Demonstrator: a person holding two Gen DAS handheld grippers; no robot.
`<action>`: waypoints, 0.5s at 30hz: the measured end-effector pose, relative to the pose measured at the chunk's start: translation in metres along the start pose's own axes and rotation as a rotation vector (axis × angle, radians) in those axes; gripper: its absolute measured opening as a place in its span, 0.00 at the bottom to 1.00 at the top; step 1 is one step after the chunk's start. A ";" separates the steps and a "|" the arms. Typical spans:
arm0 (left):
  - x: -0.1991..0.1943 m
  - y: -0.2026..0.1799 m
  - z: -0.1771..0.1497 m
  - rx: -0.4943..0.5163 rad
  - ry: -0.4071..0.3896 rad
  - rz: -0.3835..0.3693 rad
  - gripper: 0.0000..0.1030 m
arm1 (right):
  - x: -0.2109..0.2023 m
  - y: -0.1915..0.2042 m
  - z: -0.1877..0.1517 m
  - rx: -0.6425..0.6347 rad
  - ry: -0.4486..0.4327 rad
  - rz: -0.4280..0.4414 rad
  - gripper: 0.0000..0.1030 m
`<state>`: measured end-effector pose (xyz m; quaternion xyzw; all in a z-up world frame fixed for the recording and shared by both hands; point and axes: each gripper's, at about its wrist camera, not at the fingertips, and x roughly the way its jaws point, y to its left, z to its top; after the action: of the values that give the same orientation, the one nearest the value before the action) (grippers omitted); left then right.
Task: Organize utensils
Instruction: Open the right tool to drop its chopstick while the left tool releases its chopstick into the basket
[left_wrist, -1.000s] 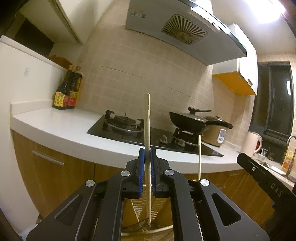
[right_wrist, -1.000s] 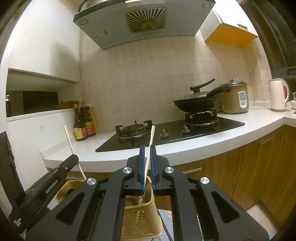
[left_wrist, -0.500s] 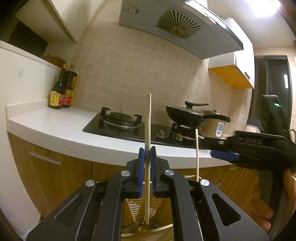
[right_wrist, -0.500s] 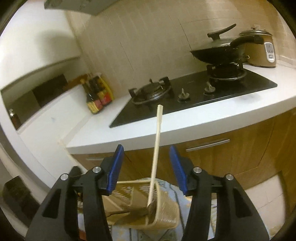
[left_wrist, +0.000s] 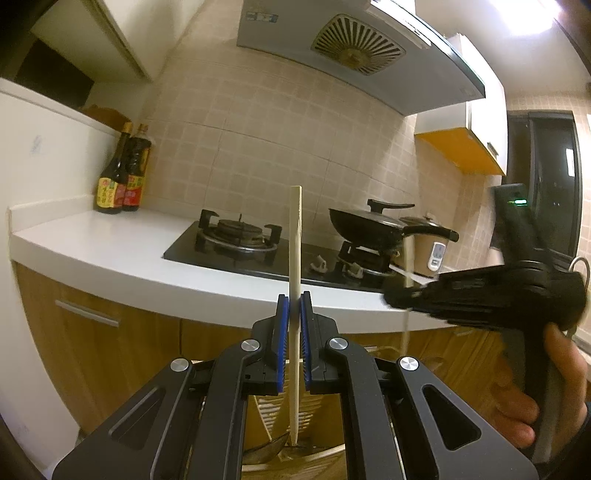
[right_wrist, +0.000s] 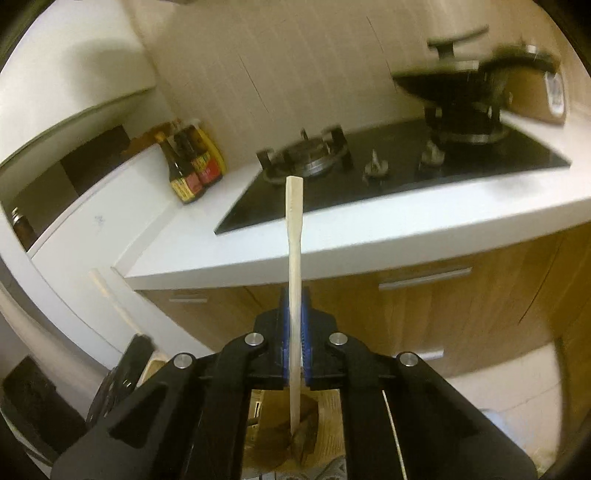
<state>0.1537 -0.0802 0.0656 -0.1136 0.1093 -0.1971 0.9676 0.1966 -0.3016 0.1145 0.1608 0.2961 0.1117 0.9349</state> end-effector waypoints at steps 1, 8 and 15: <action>-0.001 0.001 0.000 -0.006 -0.005 0.002 0.04 | -0.009 0.004 -0.002 -0.018 -0.035 -0.005 0.04; -0.005 -0.004 0.000 0.009 -0.019 0.008 0.04 | -0.063 0.046 -0.023 -0.192 -0.300 -0.123 0.04; -0.008 -0.005 0.004 0.014 -0.031 0.009 0.04 | -0.104 0.059 -0.004 -0.175 -0.477 -0.124 0.04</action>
<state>0.1460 -0.0813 0.0717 -0.1093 0.0932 -0.1915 0.9709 0.1044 -0.2776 0.1864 0.0827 0.0656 0.0381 0.9937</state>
